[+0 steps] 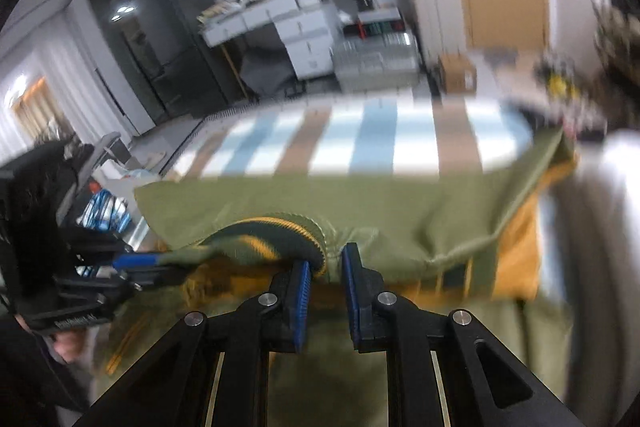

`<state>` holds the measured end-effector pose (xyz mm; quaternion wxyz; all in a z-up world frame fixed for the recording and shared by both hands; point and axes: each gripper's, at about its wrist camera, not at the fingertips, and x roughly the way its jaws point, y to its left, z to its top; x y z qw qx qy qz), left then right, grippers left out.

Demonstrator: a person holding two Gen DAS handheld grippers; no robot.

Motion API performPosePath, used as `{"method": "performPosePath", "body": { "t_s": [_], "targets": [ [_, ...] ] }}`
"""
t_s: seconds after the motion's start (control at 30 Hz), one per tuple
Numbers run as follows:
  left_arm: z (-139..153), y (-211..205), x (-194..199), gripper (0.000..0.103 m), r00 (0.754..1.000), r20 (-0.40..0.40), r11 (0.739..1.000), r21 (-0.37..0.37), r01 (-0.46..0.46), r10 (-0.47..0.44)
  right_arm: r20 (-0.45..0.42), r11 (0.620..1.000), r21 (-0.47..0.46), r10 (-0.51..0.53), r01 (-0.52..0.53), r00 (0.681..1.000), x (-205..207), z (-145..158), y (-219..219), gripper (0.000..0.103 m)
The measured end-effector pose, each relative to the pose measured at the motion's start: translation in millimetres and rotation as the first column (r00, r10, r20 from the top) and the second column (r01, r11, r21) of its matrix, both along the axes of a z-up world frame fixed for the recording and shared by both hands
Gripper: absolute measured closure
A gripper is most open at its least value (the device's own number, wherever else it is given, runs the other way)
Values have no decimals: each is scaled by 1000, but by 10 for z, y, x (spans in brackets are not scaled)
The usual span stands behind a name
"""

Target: Fold large clothes

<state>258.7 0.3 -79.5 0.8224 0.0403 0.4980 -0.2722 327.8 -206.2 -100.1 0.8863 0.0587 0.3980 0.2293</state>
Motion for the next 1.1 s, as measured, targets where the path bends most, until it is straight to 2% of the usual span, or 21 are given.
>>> {"method": "performPosePath", "body": {
  "t_s": [0.1, 0.17, 0.27, 0.37, 0.43, 0.5, 0.6, 0.77, 0.83, 0.87, 0.9, 0.97, 1.1],
  "targets": [
    [-377, 22, 82, 100, 997, -67, 999, -32, -41, 39, -129, 995, 88, -25, 37, 991, -26, -354, -148, 94],
    [-564, 37, 168, 100, 992, -108, 997, -37, -69, 65, -189, 992, 100, -59, 79, 980, -75, -534, -245, 94],
    [-634, 59, 253, 100, 992, -112, 997, -47, -68, 62, -198, 989, 114, -67, 91, 978, -186, -598, -357, 91],
    [-539, 32, 302, 100, 996, -81, 998, -57, -38, 33, -177, 985, 137, -80, 105, 981, -306, -487, -472, 90],
    [-520, -25, 236, 100, 998, -68, 999, -44, -23, 20, -145, 986, 135, -82, 102, 986, -264, -347, -520, 81],
    [-552, -38, 306, 100, 997, -78, 999, -45, -29, 26, -123, 979, 155, -116, 134, 986, -180, -253, -607, 49],
    [-623, -34, 195, 100, 996, -83, 998, -51, -35, 31, -130, 955, 213, -180, 204, 975, 5, -190, -733, 46],
    [-625, 29, 94, 100, 996, -79, 996, -71, -44, 38, -248, 924, 216, -262, 317, 933, 510, -321, -755, 47],
    [-580, 15, 50, 100, 997, -66, 996, -75, -38, 33, -221, 921, 219, -275, 322, 936, 633, -300, -750, 66],
    [-538, 0, 24, 100, 998, -59, 997, -76, -34, 29, -197, 926, 212, -272, 312, 942, 642, -273, -754, 85],
    [-484, 0, 11, 100, 998, -50, 996, -82, -30, 26, -173, 930, 224, -255, 290, 951, 639, -227, -761, 93],
    [-381, 19, -27, 100, 999, -40, 993, -116, -21, 16, -117, 931, 264, -227, 250, 967, 575, -118, -777, 99],
    [-188, 19, -150, 100, 1000, -18, 981, -193, 4, -8, -62, 906, 376, -188, 197, 980, 340, 83, -894, 100]
  ]
}}
